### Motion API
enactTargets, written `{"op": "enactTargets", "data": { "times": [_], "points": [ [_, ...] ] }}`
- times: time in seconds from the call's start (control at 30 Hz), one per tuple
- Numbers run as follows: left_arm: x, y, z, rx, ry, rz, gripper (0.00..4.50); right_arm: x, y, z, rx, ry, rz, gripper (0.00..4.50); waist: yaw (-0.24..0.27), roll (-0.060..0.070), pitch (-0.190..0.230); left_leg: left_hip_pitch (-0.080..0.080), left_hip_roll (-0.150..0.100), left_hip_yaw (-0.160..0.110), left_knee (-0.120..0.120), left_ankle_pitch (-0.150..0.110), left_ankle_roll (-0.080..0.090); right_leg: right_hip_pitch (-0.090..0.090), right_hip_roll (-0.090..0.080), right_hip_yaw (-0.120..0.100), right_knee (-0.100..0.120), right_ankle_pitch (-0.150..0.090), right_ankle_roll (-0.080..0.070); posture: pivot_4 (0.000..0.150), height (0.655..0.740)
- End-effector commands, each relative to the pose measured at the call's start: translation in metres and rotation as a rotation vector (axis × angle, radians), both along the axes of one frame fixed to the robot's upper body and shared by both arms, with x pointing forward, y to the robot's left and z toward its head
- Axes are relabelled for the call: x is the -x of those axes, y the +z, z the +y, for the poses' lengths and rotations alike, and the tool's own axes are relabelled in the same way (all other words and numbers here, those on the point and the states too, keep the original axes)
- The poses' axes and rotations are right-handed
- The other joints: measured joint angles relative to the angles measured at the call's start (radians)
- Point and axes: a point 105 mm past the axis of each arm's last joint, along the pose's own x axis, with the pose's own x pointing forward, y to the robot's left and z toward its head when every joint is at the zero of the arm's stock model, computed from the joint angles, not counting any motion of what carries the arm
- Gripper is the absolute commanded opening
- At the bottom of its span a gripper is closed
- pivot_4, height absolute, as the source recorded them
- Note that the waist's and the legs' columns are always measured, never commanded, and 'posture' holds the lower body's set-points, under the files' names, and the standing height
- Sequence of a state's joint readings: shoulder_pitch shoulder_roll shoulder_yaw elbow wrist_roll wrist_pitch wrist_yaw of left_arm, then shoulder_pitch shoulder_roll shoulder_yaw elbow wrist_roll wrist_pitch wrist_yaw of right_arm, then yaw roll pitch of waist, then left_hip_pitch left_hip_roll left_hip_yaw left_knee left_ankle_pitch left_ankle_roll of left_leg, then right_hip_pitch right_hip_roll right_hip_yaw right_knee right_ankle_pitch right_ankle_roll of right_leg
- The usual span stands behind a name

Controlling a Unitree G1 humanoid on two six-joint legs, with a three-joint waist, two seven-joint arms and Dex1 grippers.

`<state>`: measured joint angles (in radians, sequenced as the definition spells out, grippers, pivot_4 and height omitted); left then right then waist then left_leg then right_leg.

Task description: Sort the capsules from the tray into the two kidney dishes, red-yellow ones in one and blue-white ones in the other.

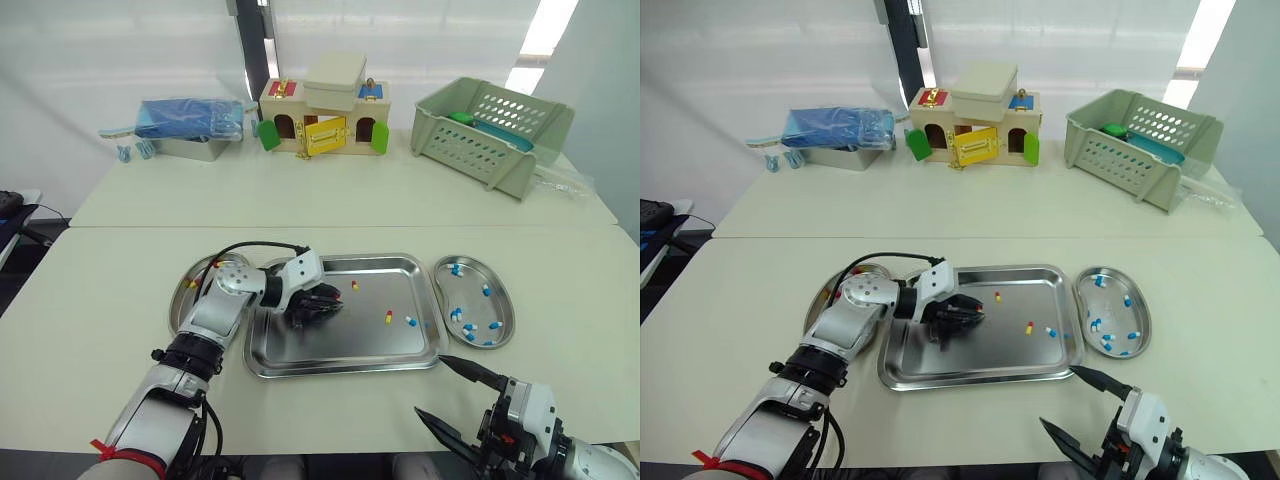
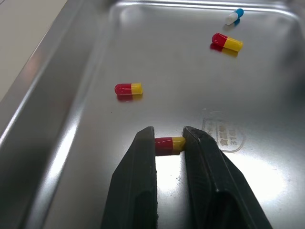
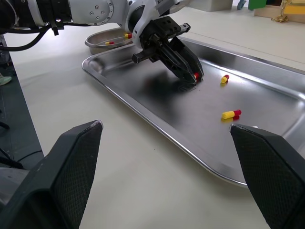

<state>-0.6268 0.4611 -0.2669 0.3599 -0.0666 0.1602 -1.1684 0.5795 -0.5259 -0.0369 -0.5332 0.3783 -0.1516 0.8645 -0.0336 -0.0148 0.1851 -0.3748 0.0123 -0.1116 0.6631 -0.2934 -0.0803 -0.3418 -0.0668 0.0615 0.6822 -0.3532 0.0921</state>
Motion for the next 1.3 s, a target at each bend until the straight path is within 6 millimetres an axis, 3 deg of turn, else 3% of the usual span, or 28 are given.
{"op": "enactTargets", "data": {
  "times": [0.03,0.2,0.33,0.57,0.63,0.83,1.2,1.3],
  "points": [
    [-0.002,0.035,0.014,0.069,0.065,-0.07,0.85,0.001,0.012,0.003,-0.023,0.005,-0.028,4.5,-0.002,0.0,0.0,0.0,0.0,0.0,0.0,0.0,0.0,0.0,0.0,0.0,0.0,0.0,0.0,0.15,0.74],
    [0.003,0.066,0.046,0.133,0.236,-0.113,0.85,0.0,0.013,0.004,-0.027,0.015,-0.027,4.5,-0.003,0.0,0.0,0.0,0.0,0.0,0.0,0.0,0.0,0.0,0.0,0.0,0.0,0.0,0.0,0.15,0.74],
    [0.009,0.08,0.085,0.149,0.44,-0.16,0.85,-0.001,0.012,0.005,-0.023,0.057,-0.019,4.5,-0.001,0.0,0.0,0.0,0.0,-0.001,-0.001,0.0,0.0,0.0,0.0,0.0,0.0,0.0,0.0,0.15,0.74],
    [0.032,0.079,0.166,0.155,0.82,-0.185,0.85,-0.019,0.013,-0.003,-0.019,0.115,-0.039,4.5,0.002,0.0,0.0,0.001,0.001,-0.001,-0.001,0.0,0.0,0.0,0.0,0.0,0.0,0.0,0.0,0.15,0.74],
    [0.037,0.075,0.181,0.154,0.888,-0.188,0.85,-0.021,0.013,-0.003,-0.021,0.136,-0.04,4.5,0.003,0.0,0.0,0.001,0.001,-0.001,-0.001,0.0,0.0,0.0,0.0,0.0,0.0,0.0,0.0,0.15,0.74],
    [0.043,0.062,0.19,0.154,0.947,-0.166,0.85,-0.023,0.01,-0.004,-0.014,0.185,-0.034,4.5,0.006,-0.001,0.0,0.0,0.0,-0.001,-0.001,0.0,0.0,0.001,-0.001,-0.001,-0.001,0.0,0.0,0.15,0.74],
    [0.042,0.049,0.184,0.13,0.922,-0.092,0.85,-0.022,0.004,-0.008,-0.003,0.178,-0.026,4.5,0.002,-0.001,0.0,0.001,0.001,-0.001,-0.001,0.0,0.0,0.001,-0.001,0.0,0.0,0.0,0.0,0.15,0.74],
    [0.04,0.046,0.185,0.114,0.924,-0.071,1.47,-0.022,0.002,-0.008,-0.005,0.171,-0.023,4.5,0.002,-0.001,0.0,0.001,0.001,-0.001,-0.001,0.0,0.0,0.0,-0.001,0.0,0.0,0.0,0.0,0.15,0.74]
  ]
}}
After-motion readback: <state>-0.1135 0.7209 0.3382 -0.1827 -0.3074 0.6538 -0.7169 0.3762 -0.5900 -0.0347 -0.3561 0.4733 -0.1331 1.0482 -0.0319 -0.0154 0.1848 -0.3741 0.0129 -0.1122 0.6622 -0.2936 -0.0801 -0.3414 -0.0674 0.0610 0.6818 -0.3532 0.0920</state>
